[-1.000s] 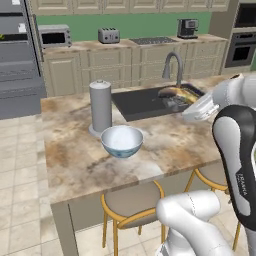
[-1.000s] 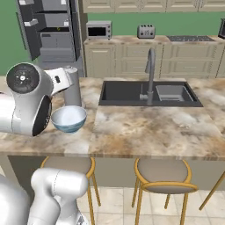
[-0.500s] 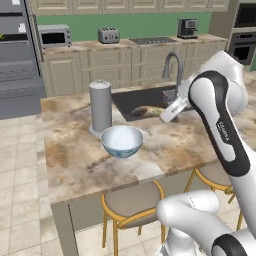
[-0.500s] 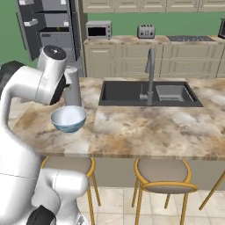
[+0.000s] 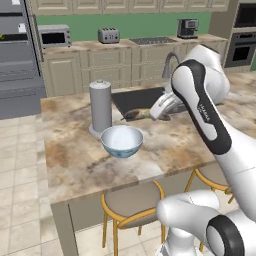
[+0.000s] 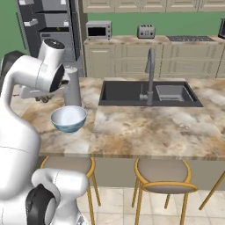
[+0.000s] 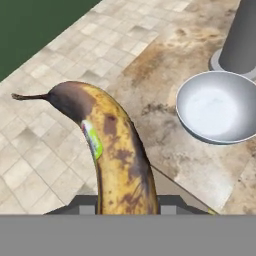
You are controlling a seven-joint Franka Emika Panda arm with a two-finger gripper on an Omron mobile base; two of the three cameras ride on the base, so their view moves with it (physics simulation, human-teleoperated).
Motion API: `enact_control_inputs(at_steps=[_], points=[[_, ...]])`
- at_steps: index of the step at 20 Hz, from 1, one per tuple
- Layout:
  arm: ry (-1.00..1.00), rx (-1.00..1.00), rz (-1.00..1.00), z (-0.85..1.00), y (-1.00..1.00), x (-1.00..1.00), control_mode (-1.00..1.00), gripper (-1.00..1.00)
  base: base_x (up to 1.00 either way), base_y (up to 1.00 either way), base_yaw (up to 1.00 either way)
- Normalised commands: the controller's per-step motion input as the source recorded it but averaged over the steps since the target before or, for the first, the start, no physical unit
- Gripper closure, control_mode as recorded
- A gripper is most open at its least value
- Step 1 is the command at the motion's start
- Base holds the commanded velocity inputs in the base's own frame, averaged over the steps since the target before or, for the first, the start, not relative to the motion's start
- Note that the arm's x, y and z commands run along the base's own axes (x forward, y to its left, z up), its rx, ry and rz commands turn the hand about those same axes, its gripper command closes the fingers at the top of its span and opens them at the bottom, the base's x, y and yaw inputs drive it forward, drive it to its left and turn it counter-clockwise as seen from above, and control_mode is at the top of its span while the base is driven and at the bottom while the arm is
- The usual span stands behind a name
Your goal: Retrieve the banana and pear from the fridge and place them into the bowl on the dining table.
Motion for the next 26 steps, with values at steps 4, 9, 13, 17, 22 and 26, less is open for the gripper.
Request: enact_control_inputs(at_steps=[4,9,13,17,22,26], points=[[0.00,-0.05,-0.17,-0.25,0.00,0.12,-1.00,1.00,0.00,0.00,0.00],[0.00,-0.03,-0.22,-0.23,0.00,0.21,-1.00,1.00,0.00,0.00,0.00],[0.06,0.00,-0.16,-0.21,-0.01,0.34,-1.00,1.00,0.00,0.00,0.00],[0.06,0.00,-0.09,-0.27,-0.05,0.34,-1.00,1.00,0.00,0.00,0.00],[0.06,0.00,-0.03,-0.39,0.00,0.46,-1.00,1.00,0.00,0.00,0.00],[0.09,0.00,0.00,-0.40,0.00,0.42,-1.00,1.00,0.00,0.00,0.00]])
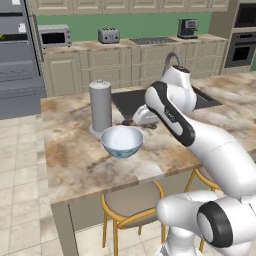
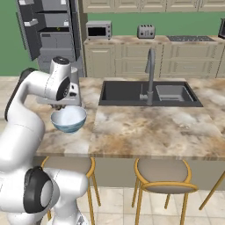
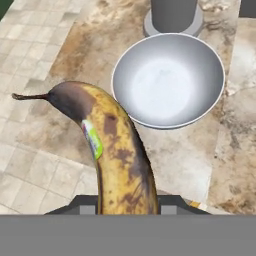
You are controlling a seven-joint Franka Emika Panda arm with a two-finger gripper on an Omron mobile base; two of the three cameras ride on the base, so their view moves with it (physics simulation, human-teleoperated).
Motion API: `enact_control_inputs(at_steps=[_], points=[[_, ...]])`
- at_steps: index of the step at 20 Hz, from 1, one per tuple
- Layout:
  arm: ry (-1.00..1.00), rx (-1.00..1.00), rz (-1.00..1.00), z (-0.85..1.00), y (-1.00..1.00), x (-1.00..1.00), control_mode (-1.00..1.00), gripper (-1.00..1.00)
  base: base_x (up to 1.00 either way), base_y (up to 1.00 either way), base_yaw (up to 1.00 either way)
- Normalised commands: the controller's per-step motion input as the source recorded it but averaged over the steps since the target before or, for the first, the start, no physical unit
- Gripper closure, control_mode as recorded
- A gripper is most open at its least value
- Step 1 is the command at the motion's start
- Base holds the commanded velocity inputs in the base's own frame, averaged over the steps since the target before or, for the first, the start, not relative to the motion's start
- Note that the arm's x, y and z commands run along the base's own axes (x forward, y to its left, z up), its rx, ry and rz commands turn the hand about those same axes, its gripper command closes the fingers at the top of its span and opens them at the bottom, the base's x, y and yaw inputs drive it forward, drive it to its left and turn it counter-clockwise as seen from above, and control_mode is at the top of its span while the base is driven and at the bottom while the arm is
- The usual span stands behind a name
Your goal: Retrieve the banana and pear from the fridge and place them into the bowl on the dining table.
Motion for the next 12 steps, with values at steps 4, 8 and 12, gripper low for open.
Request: enact_control_inputs(at_steps=[4,8,12], points=[[0.08,0.00,0.00,-0.23,0.00,0.25,-1.00,1.00,0.00,0.00,0.00],[0.00,0.00,-0.04,-0.06,0.00,0.09,-1.00,1.00,0.00,0.00,0.00],[-0.01,-0.06,-0.08,-0.09,0.09,0.00,-1.00,1.00,0.00,0.00,0.00]])
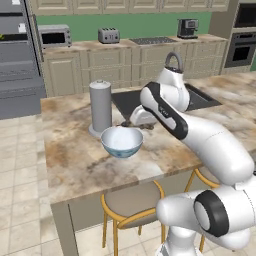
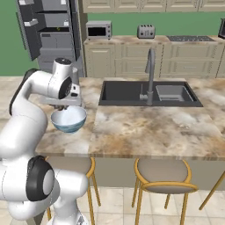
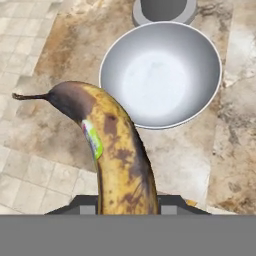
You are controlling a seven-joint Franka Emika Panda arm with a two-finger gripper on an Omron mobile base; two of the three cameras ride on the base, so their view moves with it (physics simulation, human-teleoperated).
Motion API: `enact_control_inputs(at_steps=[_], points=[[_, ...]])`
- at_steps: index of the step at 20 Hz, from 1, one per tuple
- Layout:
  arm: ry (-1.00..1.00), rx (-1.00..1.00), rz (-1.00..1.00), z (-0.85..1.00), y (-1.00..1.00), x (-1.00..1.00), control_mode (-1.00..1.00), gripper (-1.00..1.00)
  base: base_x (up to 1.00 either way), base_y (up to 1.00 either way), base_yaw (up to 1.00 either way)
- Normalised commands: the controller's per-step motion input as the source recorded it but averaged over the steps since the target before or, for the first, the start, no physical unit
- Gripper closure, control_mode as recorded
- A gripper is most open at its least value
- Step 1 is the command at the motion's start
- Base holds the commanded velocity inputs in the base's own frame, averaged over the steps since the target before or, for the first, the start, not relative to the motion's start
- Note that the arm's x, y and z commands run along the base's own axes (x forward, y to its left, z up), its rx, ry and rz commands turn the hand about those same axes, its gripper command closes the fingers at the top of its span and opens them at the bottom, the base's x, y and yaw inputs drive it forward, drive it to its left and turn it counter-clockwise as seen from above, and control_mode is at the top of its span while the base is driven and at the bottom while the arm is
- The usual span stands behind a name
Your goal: Retrieve the banana and pear from the fridge and place them into the bowl on the dining table.
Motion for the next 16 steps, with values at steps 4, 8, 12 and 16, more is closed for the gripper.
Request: enact_control_inputs(at_steps=[4,8,12,16], points=[[-0.01,-0.11,-0.10,-0.24,0.18,0.02,-1.00,1.00,0.00,0.00,0.00],[0.00,-0.08,-0.10,-0.21,0.11,0.14,-1.00,1.00,0.00,0.00,0.00],[0.08,0.00,-0.04,-0.06,0.00,0.34,-1.00,1.00,0.00,0.00,0.00],[0.11,0.00,-0.01,-0.07,0.00,0.42,-1.00,1.00,0.00,0.00,0.00]])
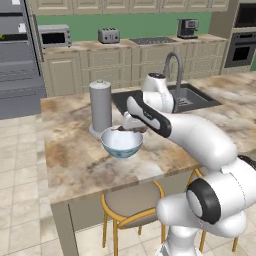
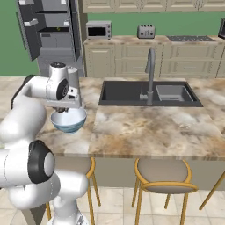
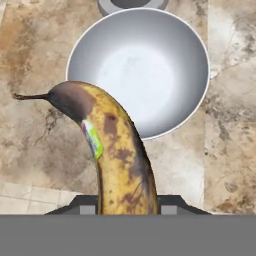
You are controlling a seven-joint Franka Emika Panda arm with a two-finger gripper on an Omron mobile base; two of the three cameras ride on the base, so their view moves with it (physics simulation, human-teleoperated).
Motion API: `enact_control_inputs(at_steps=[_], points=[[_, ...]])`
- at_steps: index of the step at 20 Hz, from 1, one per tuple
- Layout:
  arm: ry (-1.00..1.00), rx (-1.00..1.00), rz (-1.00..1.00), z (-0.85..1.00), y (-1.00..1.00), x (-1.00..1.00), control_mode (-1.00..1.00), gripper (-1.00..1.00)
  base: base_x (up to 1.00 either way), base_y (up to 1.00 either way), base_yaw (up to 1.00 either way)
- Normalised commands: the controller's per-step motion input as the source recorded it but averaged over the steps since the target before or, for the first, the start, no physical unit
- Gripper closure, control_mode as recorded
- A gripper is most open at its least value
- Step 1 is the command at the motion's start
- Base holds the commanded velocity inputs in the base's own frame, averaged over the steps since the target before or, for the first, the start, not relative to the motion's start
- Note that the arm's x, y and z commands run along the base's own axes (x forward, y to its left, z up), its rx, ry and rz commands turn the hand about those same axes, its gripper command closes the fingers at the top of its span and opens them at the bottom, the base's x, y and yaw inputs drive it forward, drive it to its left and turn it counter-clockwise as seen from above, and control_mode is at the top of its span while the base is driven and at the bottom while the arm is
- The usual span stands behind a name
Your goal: Retrieve the banana and pear from the fridge and place them into the bowl on the dining table.
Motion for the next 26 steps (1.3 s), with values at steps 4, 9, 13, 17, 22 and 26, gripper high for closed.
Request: enact_control_inputs(at_steps=[4,9,13,17,22,26], points=[[0.09,0.00,-0.01,-0.16,0.00,0.43,-1.00,1.00,0.00,0.00,0.00],[0.02,-0.03,-0.01,-0.26,0.05,0.32,-1.00,1.00,0.00,0.00,0.00],[0.00,-0.07,-0.02,-0.38,0.13,0.27,-1.00,1.00,0.00,0.00,0.00],[0.00,-0.05,-0.03,-0.33,0.09,0.32,-1.00,1.00,0.00,0.00,0.00],[0.00,-0.01,-0.03,-0.11,0.00,0.35,-1.00,1.00,0.00,0.00,0.00],[0.00,-0.01,-0.04,-0.07,0.00,0.28,-1.00,1.00,0.00,0.00,0.00]])
